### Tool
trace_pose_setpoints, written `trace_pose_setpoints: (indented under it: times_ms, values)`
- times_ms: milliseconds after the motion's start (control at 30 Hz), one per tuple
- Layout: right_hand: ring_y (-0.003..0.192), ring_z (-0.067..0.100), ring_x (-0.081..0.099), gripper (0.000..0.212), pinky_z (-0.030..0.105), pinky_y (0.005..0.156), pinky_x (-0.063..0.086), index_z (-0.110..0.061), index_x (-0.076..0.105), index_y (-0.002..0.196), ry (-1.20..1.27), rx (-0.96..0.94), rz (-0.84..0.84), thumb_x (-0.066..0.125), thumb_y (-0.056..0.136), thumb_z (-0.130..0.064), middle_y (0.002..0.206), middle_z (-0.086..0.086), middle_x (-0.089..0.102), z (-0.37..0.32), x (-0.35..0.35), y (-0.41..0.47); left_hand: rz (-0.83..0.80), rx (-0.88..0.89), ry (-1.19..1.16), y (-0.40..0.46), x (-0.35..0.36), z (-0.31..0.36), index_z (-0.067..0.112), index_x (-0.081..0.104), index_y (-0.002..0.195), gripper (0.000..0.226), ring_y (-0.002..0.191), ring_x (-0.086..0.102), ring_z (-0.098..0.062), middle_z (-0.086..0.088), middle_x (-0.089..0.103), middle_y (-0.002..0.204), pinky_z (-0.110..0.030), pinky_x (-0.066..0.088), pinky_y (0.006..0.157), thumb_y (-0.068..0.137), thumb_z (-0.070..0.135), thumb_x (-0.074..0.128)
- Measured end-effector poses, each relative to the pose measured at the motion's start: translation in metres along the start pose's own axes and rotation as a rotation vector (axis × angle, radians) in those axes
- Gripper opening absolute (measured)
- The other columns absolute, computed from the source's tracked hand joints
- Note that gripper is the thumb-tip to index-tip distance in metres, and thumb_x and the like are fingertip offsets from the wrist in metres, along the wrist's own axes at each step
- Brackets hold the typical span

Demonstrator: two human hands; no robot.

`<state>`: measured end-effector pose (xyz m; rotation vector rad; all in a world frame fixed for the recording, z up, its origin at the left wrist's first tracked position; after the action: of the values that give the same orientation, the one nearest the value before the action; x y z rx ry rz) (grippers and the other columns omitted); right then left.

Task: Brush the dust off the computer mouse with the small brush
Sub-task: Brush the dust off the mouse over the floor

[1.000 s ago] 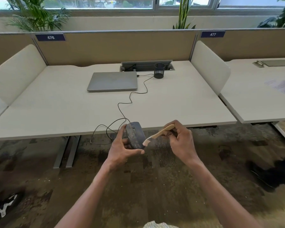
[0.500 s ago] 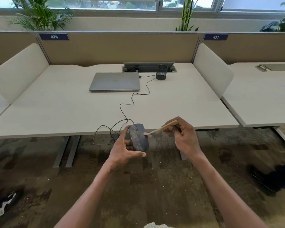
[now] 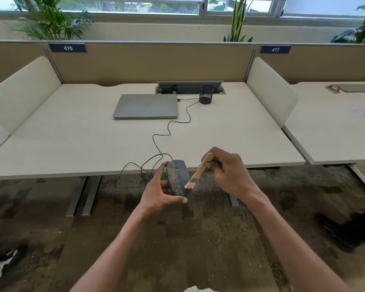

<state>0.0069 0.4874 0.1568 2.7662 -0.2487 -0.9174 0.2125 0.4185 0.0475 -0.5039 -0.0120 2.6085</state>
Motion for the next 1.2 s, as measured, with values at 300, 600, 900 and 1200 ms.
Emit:
trace_pose_setpoints:
  times_ms: [300,600,900,1200]
  values:
    - [0.074,0.016,0.065,0.032,0.035,0.067,0.058,-0.02,0.061,0.094,-0.196,-0.127,0.002,0.052,0.089,0.011,0.082,-0.002,0.068,-0.022,0.009,0.021,-0.03,-0.002,-0.001,-0.003,0.004,-0.004,0.044,0.013,0.158,0.135,0.089,0.078,-0.018,-0.005,0.079,0.105,-0.037,0.062,0.09,0.057,0.027,0.101]
    - [0.076,0.021,0.068,0.033,0.044,0.069,0.059,-0.016,0.062,0.095,-0.22,-0.137,0.065,0.051,0.086,0.013,0.082,0.002,0.069,-0.022,0.01,0.038,-0.083,0.002,-0.037,-0.005,0.007,-0.005,0.048,0.011,0.157,0.135,0.09,0.078,-0.017,-0.008,0.078,0.104,-0.039,0.062,0.091,0.06,0.018,0.1]
    - [0.075,0.015,0.067,0.033,0.035,0.071,0.058,-0.008,0.064,0.094,-0.209,-0.193,0.139,0.047,0.083,0.018,0.081,-0.004,0.068,-0.024,0.012,0.042,-0.124,0.004,-0.089,-0.009,0.012,-0.009,0.054,0.013,0.153,0.138,0.088,0.079,-0.014,0.003,0.081,0.095,-0.025,0.062,0.081,0.048,0.033,0.099]
    - [0.081,0.01,0.068,0.038,0.027,0.072,0.059,-0.012,0.065,0.098,-0.192,-0.209,0.08,0.048,0.085,0.02,0.084,-0.003,0.069,-0.02,0.008,0.028,-0.039,0.015,-0.139,-0.011,-0.001,-0.01,0.05,0.012,0.155,0.14,0.092,0.079,-0.018,-0.004,0.08,0.104,-0.043,0.061,0.093,0.048,0.039,0.101]
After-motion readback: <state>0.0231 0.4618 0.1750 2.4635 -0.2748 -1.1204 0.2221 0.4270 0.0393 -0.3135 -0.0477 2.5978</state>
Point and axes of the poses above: each hand's wrist, its own y-axis towards the middle knuckle, its own x-axis out of the palm, z = x × y, the point moved 4 cm from there along y, towards the middle knuckle
